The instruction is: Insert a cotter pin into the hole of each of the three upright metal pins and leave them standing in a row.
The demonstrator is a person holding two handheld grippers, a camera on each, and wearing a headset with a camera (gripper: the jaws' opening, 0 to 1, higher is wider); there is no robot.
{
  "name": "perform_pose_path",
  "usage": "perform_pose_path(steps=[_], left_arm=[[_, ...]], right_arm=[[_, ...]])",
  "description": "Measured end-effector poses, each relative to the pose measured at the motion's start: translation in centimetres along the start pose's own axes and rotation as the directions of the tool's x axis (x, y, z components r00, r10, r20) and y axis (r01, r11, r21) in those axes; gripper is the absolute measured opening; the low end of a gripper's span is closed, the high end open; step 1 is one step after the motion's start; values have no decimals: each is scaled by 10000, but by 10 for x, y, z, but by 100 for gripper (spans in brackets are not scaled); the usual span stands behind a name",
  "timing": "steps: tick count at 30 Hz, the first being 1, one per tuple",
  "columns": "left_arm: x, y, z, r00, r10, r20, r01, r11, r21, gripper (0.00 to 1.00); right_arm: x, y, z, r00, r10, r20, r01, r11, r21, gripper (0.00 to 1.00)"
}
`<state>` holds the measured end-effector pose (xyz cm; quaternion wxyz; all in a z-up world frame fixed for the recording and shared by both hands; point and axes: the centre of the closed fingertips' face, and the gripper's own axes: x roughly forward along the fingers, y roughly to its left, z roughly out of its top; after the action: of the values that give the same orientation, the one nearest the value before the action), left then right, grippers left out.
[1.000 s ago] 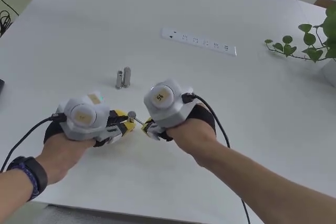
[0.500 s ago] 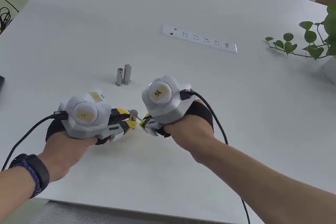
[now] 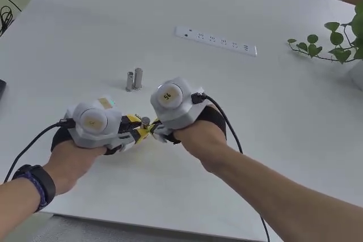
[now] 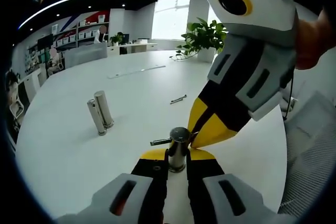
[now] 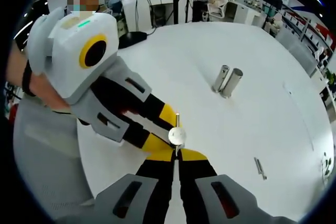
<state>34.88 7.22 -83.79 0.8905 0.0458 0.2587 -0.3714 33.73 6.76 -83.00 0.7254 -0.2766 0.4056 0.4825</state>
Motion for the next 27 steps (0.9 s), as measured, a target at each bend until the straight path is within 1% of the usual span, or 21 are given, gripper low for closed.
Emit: perform_pose_path(steps=[7, 11, 16, 21, 27], left_arm=[[0, 0, 1, 10000, 32, 7, -32, 10000, -21, 11], [0, -1, 1, 10000, 38, 8, -38, 10000, -26, 11], [-1, -2, 2, 10000, 53, 0, -53, 10000, -10, 11], [0, -2, 1, 10000, 64, -5, -64, 10000, -22, 11], [0, -3, 2, 10000, 92, -3, -92, 9999, -66, 11]], right_arm=[[-4, -1, -1, 10000, -11, 35, 11, 10000, -50, 8], [-6, -2, -5, 10000, -37, -35, 37, 10000, -24, 8], [-6, 0, -5, 10000, 9, -6, -9, 10000, 61, 6], [-4, 0, -3, 9999, 10, 103, -13, 9997, 255, 5], [-2, -1, 0, 9999, -13, 146, 9, 9997, 229, 5]])
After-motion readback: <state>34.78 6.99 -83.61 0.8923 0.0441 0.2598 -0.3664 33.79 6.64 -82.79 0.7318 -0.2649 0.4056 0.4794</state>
